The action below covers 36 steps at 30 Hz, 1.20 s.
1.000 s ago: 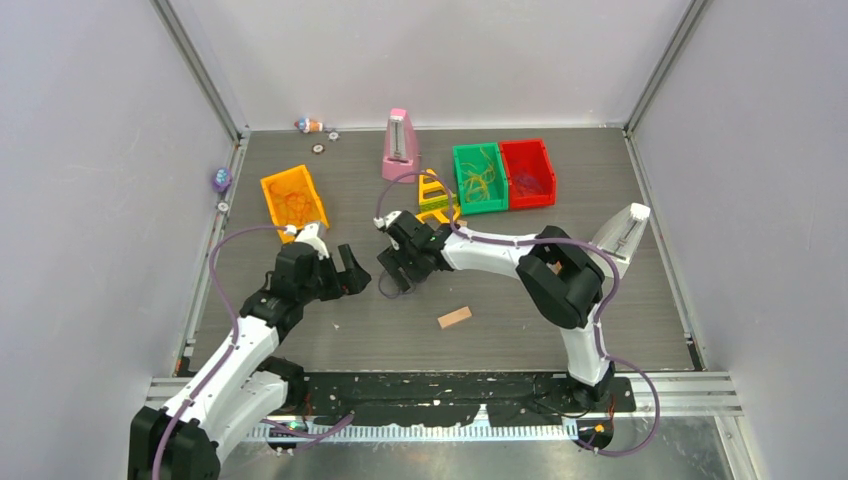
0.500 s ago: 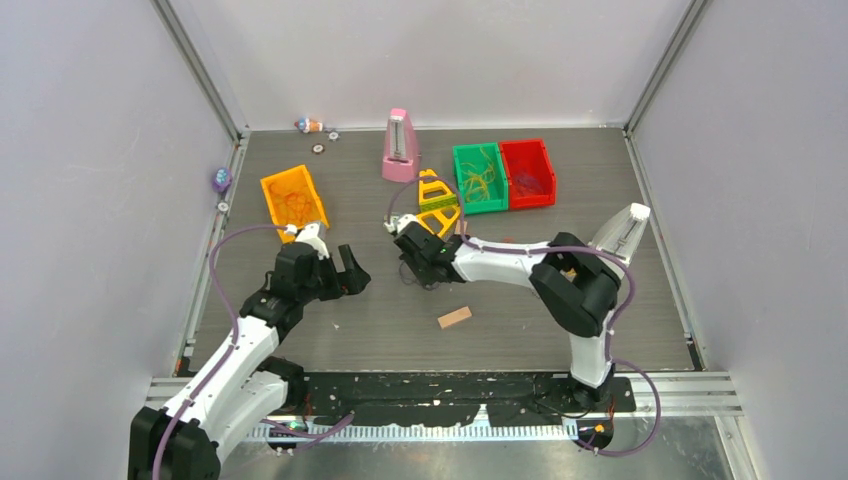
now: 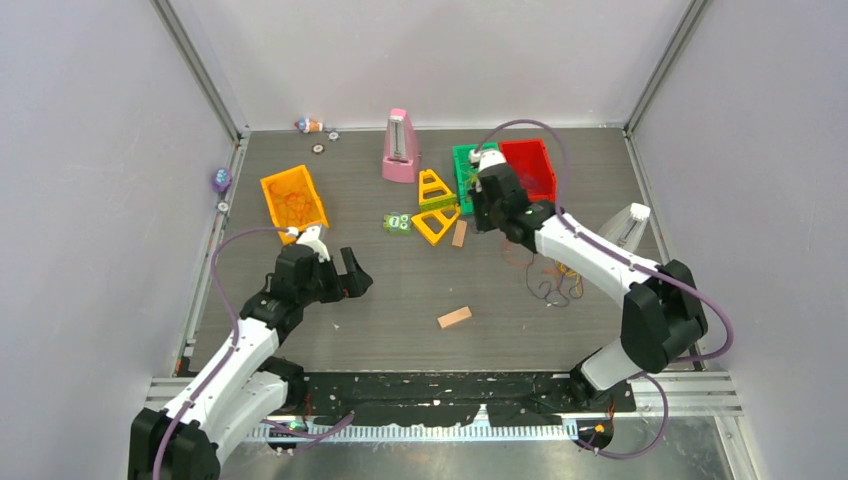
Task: Untangle the cables
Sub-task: Pick up the cable from the bin, then place the cable in the bin.
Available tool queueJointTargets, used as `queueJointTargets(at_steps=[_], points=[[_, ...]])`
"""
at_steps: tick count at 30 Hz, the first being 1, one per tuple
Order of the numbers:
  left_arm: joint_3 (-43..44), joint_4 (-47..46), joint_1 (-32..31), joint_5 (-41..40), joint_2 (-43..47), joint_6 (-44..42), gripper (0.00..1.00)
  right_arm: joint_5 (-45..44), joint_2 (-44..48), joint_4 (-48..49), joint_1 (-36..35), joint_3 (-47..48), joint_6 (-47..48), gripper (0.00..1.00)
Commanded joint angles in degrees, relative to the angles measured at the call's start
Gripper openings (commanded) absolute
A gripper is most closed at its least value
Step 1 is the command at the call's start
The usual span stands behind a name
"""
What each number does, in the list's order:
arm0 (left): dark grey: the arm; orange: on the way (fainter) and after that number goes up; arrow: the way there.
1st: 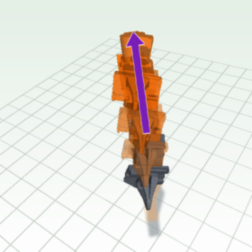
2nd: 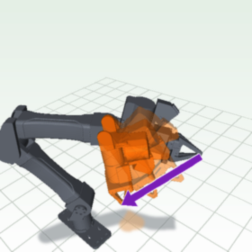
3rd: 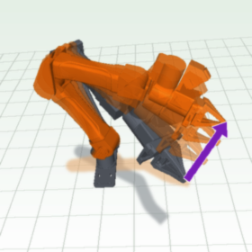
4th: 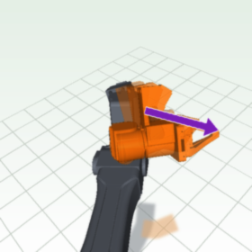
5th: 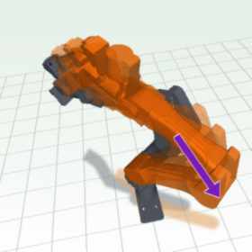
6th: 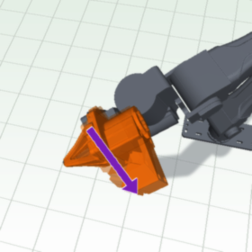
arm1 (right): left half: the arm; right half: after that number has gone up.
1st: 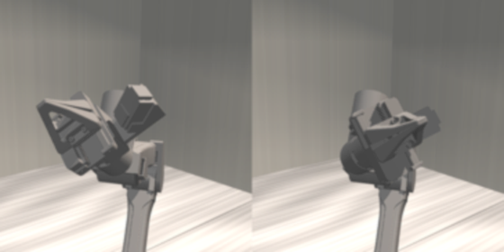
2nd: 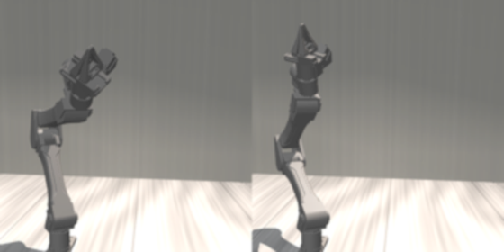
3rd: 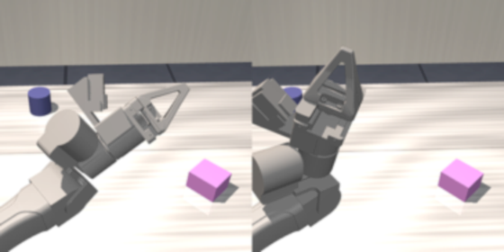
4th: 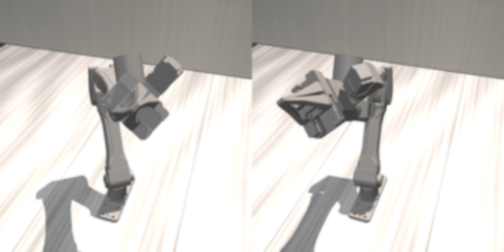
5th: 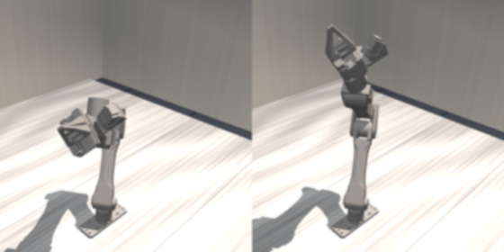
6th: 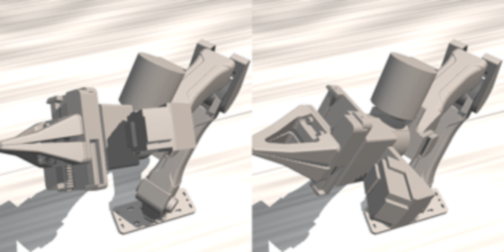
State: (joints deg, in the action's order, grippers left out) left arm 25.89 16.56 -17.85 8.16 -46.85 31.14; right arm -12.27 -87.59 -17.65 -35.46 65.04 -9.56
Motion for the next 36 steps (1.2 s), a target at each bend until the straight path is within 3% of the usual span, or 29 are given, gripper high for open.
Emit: queueJointTargets(at_steps=[1,13,25,31,36], points=[[-1.5,-1.53,0.4,0.6,2.09,1.55,1.0,1.53,2.73,-1.52,5.75,1.72,1.09,0.05],[-3.36,-9.14,0.27,6.47,-1.48,1.67,1.0,-0.96,-1.9,-0.91,18.95,8.45,-1.26,0.05],[-3.05,-12.05,-1.36,5.04,-0.89,2.04,0.99,-4.92,-14.64,-6.2,21.47,28.7,-1.41,0.05],[-1.87,-11.39,-1.57,3.67,-1.43,1.84,1.0,-10.56,-22.92,-7.81,22.22,35.85,-0.51,0.05],[-1.06,-10.98,-1.83,3.08,-2.26,1.57,0.99,-9.08,-28.09,-7.99,24.46,39.17,-0.58,0.05]])
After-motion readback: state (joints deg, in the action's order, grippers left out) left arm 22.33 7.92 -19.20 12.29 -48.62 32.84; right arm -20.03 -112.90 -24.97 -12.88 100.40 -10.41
